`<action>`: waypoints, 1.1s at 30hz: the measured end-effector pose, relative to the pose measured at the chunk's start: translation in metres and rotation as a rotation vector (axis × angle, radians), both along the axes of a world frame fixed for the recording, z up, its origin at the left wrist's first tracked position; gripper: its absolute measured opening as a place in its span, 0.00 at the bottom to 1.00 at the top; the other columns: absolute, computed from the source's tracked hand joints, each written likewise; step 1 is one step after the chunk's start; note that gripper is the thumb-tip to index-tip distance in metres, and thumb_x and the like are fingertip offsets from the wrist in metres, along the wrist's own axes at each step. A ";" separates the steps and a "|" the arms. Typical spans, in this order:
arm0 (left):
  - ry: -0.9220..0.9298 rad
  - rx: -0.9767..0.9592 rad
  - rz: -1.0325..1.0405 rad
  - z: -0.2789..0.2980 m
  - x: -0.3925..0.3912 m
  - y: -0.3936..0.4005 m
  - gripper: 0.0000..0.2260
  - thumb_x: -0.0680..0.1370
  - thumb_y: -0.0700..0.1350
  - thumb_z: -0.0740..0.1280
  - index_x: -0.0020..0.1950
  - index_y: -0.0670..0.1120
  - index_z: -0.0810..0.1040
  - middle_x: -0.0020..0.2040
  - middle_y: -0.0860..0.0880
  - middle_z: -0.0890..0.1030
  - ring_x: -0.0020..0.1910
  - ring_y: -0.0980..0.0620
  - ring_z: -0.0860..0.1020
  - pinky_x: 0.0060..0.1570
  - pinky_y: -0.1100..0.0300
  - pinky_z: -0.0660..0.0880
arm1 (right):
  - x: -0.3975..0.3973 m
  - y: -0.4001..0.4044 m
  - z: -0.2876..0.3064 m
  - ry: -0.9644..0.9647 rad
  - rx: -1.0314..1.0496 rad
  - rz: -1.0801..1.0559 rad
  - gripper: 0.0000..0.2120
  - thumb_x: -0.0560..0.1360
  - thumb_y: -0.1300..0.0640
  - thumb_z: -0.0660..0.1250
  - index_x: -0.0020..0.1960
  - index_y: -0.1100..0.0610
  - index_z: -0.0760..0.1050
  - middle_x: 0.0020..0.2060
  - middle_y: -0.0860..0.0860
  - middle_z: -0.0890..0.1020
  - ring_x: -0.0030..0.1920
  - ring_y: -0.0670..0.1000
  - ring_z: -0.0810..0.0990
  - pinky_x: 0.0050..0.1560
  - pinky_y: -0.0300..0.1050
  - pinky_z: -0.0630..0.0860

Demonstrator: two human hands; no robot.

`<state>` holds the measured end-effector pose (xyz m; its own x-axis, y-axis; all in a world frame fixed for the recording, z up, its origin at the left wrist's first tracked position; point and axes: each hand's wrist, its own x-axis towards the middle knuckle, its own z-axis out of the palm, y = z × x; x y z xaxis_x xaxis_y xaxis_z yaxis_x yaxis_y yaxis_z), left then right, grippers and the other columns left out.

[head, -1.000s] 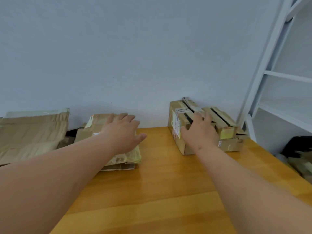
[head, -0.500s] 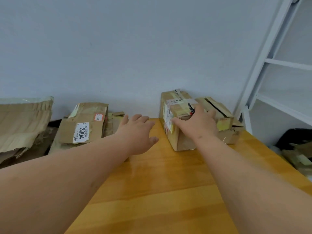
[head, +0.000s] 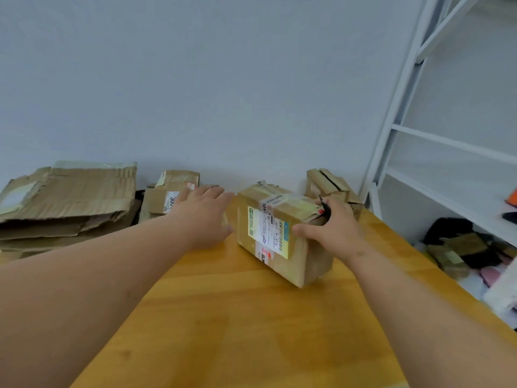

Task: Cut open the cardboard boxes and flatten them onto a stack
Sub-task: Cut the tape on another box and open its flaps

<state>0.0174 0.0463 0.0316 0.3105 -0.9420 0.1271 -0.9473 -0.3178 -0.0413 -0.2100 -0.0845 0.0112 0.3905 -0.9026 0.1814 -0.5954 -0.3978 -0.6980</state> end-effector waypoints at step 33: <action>0.136 0.146 0.123 0.004 -0.017 0.166 0.37 0.63 0.79 0.60 0.45 0.46 0.81 0.38 0.49 0.82 0.39 0.51 0.81 0.40 0.54 0.79 | 0.026 0.103 -0.033 -0.440 0.609 -0.036 0.26 0.75 0.33 0.62 0.54 0.55 0.78 0.47 0.54 0.84 0.48 0.59 0.83 0.57 0.60 0.79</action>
